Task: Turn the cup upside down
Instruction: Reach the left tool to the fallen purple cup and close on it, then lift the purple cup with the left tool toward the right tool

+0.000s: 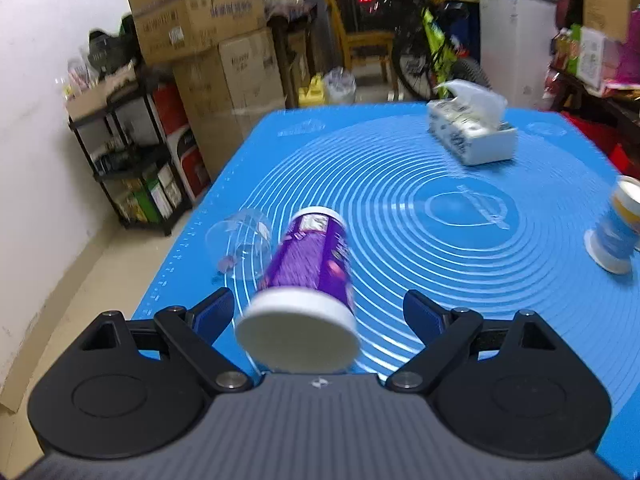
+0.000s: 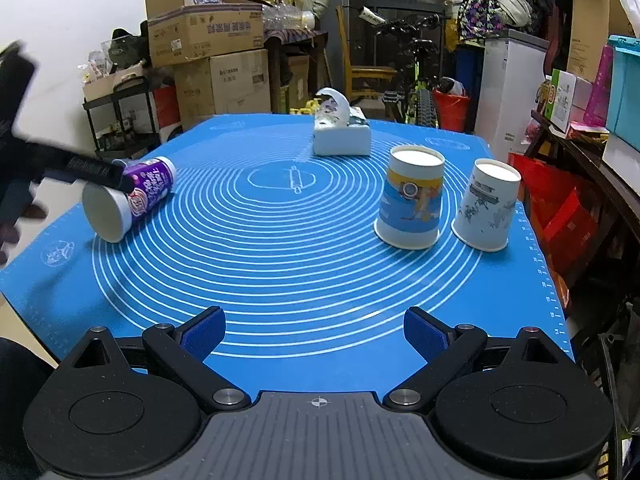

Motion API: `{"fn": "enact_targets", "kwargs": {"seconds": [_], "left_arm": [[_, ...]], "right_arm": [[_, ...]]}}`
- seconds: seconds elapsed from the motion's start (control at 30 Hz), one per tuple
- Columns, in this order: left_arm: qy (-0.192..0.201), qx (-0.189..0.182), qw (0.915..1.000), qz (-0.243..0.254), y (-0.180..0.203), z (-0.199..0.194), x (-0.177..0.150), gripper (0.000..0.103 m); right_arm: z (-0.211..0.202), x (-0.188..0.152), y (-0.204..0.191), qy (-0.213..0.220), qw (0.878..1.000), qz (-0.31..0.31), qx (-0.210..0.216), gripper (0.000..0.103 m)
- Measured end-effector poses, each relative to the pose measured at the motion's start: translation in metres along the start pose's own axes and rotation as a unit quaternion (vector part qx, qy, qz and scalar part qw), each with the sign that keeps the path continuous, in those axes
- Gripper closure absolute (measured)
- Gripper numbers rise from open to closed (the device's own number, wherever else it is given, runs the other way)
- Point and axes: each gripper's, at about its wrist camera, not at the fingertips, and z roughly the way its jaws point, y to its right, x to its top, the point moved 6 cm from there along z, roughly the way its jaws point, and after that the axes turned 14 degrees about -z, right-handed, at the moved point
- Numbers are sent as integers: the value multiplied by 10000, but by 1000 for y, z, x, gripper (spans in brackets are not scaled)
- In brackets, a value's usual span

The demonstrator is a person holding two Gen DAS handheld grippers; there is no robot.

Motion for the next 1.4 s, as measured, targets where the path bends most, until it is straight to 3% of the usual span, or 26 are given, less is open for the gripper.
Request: {"fn": "enact_targets", "kwargs": {"seconds": [0.2,0.3,0.37,0.43,0.63,0.8,1.03,1.2,1.4], "left_arm": [[-708,299,9969,138,-5,50,3,12],[-1014,317,9943,49,-9,65,-2,19],[-1003,490,9937,93,-11,67,-4,28],[-949,451,9943,190,-9,61,-6,29],[-715,52,9974,91,0,34,-1,30],[-575,-601,9964,184,39,-10,-13,30],[-975,-1422,9847,260,102,-47,-65,29],[-1243,-1384,9818,390,126,-40,-91,29],[-1211,-1181,9848,394,127,-32,-93,28]], "right_arm": [[6,-2,10,-58,9999,116,-52,7],[8,-3,12,-92,9999,125,-63,7],[10,-4,12,-105,9998,127,-64,7],[11,-4,12,-110,9998,134,-64,7],[10,-5,12,-102,9998,151,-50,7],[5,-5,15,-57,9998,188,-91,7],[0,-11,26,-84,9992,322,-223,7],[0,-19,36,-142,9982,538,-224,7],[-2,-22,39,-126,9979,599,-216,7]]}}
